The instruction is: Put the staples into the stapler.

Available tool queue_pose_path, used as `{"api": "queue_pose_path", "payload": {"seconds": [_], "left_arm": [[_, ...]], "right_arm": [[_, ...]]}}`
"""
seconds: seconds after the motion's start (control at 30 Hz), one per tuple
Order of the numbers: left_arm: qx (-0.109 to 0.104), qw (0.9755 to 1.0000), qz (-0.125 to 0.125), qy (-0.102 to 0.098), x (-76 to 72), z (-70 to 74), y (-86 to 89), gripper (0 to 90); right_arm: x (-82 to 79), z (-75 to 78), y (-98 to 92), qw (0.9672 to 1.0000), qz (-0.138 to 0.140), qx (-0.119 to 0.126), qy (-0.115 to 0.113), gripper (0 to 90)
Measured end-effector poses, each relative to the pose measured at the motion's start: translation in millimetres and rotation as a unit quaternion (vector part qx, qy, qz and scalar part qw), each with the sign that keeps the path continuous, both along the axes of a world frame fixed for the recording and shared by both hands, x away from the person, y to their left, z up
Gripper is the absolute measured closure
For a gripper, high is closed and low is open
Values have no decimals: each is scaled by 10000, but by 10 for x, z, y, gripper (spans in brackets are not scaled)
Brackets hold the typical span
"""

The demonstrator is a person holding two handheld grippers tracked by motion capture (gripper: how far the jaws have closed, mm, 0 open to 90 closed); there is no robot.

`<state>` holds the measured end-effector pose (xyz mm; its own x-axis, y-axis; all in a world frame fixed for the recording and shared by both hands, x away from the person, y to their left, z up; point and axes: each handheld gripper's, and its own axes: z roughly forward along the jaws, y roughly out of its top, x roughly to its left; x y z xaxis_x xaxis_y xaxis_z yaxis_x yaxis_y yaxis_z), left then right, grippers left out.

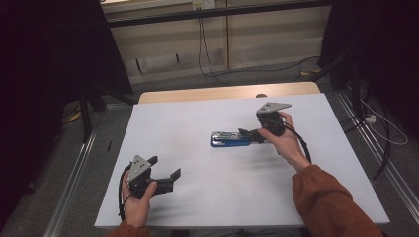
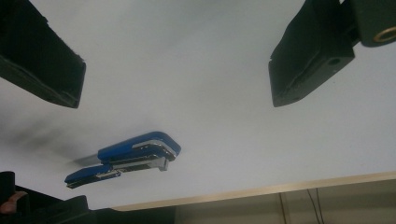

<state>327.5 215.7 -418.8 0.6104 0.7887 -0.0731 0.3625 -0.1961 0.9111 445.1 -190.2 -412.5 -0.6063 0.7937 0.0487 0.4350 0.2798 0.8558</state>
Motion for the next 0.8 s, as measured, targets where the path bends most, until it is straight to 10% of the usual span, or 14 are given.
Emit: {"api": "queue_pose_path", "payload": {"seconds": [0.8], "left_arm": [[65, 9999, 80, -40, -5, 14, -7, 42]], "right_arm": [[-478, -73, -351, 9966, -656, 97, -494, 52]]}}
